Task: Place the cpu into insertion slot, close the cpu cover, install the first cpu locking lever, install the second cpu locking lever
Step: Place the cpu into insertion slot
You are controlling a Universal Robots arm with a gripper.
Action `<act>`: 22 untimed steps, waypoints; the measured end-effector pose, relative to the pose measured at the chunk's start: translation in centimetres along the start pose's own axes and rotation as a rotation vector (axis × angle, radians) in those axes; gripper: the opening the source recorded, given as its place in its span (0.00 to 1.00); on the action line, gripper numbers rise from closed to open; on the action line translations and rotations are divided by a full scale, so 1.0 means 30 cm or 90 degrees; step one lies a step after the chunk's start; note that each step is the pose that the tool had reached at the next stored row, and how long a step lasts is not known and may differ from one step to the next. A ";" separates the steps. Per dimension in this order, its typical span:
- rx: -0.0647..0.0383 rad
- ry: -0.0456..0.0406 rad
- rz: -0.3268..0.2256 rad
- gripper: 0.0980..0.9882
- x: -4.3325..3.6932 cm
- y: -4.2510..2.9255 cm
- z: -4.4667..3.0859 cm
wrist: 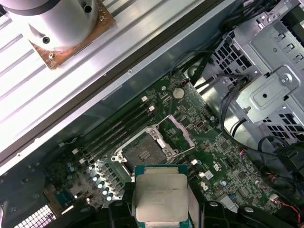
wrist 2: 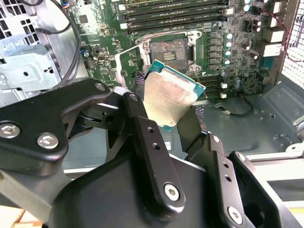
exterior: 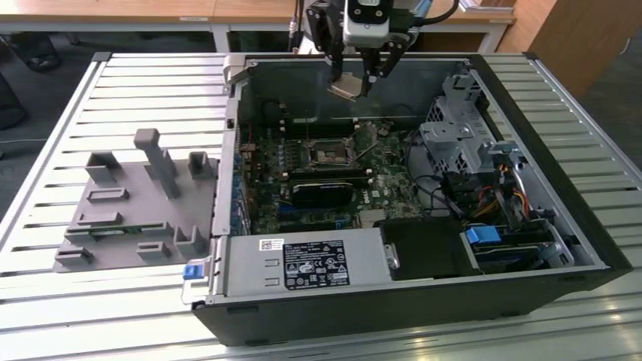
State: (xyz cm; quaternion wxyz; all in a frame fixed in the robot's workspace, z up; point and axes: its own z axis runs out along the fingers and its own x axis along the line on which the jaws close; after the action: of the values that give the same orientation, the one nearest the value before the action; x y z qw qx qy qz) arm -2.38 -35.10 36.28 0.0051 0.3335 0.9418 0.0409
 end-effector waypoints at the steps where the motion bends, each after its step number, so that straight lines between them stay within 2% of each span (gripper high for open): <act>1: 0.000 -0.0002 0.003 0.48 0.000 0.000 0.000; 22: -0.001 -0.0030 0.037 0.48 0.000 0.000 0.001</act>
State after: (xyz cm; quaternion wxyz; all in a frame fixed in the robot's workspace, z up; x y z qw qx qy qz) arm -2.38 -35.10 36.26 0.0063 0.3607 0.9318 0.0407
